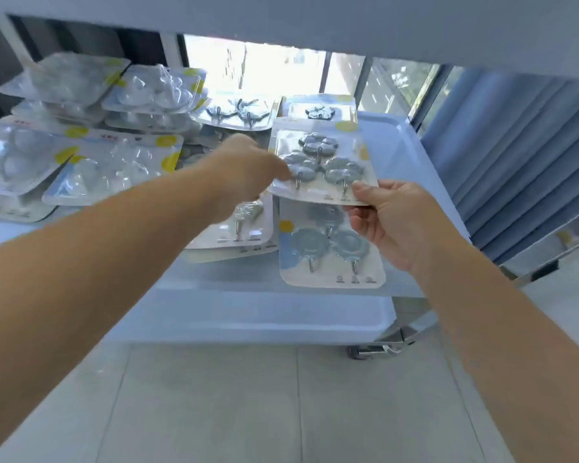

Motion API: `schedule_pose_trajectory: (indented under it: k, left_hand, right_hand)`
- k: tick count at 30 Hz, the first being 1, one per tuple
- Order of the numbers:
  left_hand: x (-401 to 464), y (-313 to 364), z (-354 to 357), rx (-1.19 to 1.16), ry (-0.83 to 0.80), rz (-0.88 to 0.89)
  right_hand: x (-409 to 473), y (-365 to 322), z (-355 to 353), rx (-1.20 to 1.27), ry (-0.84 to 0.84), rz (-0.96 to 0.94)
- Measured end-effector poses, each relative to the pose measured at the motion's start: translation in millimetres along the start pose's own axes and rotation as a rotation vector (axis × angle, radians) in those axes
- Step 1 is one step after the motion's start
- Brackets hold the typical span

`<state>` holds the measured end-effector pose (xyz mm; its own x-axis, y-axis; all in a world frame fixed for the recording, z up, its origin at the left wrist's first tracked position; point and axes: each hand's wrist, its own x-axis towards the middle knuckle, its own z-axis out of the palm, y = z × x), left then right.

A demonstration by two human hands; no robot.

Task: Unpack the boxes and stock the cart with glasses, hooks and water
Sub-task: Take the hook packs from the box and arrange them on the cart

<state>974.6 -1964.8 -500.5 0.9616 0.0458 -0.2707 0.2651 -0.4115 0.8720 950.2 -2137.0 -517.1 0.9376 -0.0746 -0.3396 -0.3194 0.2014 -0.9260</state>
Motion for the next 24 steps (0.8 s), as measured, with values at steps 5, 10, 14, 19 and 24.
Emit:
schedule_pose_trajectory:
  k: [5,10,14,19,24]
  left_hand:
    - [39,11,5,0.12,0.049,0.211]
    - [71,16,6,0.401,0.074,0.318]
    - [90,14,8,0.493,0.101,0.359]
    - [97,2,17,0.6,0.108,0.371]
    - [93,-1,18,0.65,0.129,0.389]
  right_hand:
    - [52,-13,0,0.035,0.024,-0.15]
    - [93,-23,7,-0.035,0.028,-0.204]
    - [108,-33,8,-0.238,0.068,-0.196]
    - [110,-38,6,-0.494,0.095,-0.145]
    - [108,-35,8,-0.589,0.094,-0.048]
